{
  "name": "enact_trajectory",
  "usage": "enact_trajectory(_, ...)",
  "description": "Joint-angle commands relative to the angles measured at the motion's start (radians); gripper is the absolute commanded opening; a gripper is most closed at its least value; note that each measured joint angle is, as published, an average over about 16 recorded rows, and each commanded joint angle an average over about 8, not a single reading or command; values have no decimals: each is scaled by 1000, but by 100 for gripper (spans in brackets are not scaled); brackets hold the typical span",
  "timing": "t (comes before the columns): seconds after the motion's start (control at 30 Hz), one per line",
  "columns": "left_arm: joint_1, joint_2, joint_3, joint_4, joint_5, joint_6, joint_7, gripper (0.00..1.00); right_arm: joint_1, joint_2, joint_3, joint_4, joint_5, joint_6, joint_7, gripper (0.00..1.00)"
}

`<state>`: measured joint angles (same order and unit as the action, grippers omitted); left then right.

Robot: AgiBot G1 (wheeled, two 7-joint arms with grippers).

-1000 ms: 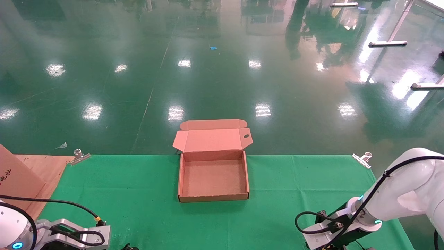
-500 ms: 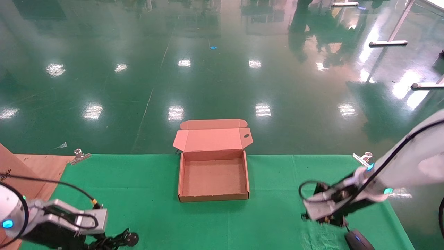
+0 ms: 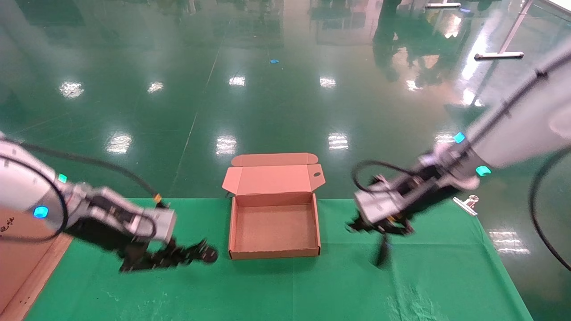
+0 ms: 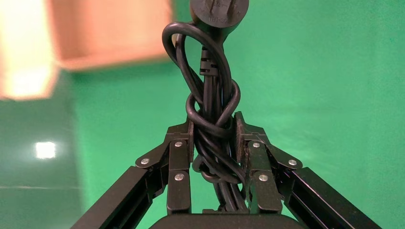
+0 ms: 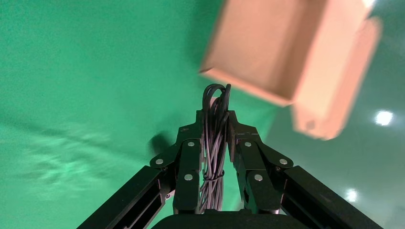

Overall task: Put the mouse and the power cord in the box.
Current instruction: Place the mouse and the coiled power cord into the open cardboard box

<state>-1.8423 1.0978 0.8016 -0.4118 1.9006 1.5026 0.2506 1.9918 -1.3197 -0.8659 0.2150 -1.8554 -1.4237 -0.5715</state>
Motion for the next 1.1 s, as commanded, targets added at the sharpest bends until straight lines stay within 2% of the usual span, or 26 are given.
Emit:
enact_trajectory(0.03,-17,8,-3,-54,-3,12,-27,0,26,-19,4,25,3,-13,29,0)
enact_trajectory(0.23,-84,56,-3,-142,7,8,-67,0,61,-40,-16,215,18,-8,171,0)
enact_trajectory(0.5,-168,134,2,-106,23,-17,-35,0,62,-42,-85,392,52,23,321,0)
enact_trajectory(0.67,-179,169,6,-61,22,-22,-5,0,61,-38,-124,415,76,34,350,0)
enact_trajectory(0.93,-175,207,7,-41,14,-36,30,0,71,-32,-161,392,115,42,343,0)
enact_trajectory(1.1,-149,216,2,-64,15,-114,69,0,82,-25,-170,368,140,38,328,0)
